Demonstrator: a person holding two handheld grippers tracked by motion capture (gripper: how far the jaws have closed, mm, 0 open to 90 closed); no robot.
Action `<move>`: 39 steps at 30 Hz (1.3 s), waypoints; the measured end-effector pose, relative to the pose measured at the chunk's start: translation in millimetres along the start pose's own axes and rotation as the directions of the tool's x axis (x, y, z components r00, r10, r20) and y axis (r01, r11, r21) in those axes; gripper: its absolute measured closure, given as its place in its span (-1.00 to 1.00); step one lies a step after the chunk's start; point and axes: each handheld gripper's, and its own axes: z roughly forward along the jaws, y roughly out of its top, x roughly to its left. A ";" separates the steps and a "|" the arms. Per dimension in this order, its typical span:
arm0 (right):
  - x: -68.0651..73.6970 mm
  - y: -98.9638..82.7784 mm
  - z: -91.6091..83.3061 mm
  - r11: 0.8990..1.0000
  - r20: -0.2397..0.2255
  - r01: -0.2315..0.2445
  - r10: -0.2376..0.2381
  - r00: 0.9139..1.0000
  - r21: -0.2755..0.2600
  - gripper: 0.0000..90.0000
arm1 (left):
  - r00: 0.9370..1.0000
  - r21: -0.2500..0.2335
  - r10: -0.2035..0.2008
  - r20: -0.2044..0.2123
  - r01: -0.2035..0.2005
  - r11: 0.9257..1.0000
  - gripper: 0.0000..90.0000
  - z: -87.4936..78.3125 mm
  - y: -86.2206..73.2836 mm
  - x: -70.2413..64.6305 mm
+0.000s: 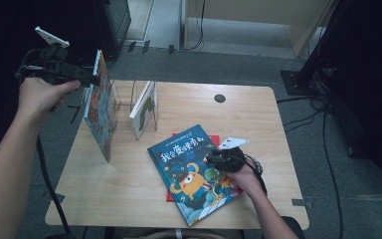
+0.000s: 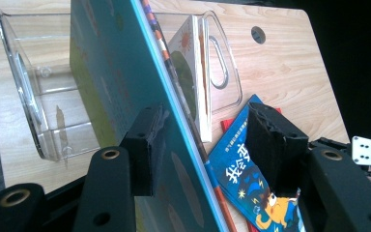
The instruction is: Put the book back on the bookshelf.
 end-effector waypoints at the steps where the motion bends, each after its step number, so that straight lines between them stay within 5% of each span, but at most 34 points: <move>1: 0.0 0.0 0.0 1.000 0.000 0.000 0.000 1.000 0.000 0.35 | 1.000 -0.002 -0.003 -0.002 0.003 1.000 0.10 -0.6 0.1 0.0; 14: 0.0 -0.2 0.4 1.000 -0.002 -0.003 0.003 1.000 0.004 0.34 | 1.000 -0.034 0.002 0.005 -0.002 0.999 0.09 -23.0 -4.6 -2.0; 21: 0.4 -0.3 0.6 1.000 -0.006 -0.006 0.006 1.000 0.006 0.34 | 0.999 -0.063 0.031 0.019 -0.029 0.998 0.08 -34.5 -6.3 -16.2; 28: -0.3 -0.6 0.0 1.000 -0.002 -0.008 0.008 1.000 0.007 0.34 | 0.995 -0.066 0.101 0.028 -0.099 0.993 0.08 -28.3 -8.8 -40.0; 39: -2.0 -0.9 -3.3 1.000 0.000 -0.017 0.017 1.000 -0.001 0.33 | 0.989 -0.066 0.135 0.057 -0.132 0.989 0.07 -13.4 -25.8 -66.4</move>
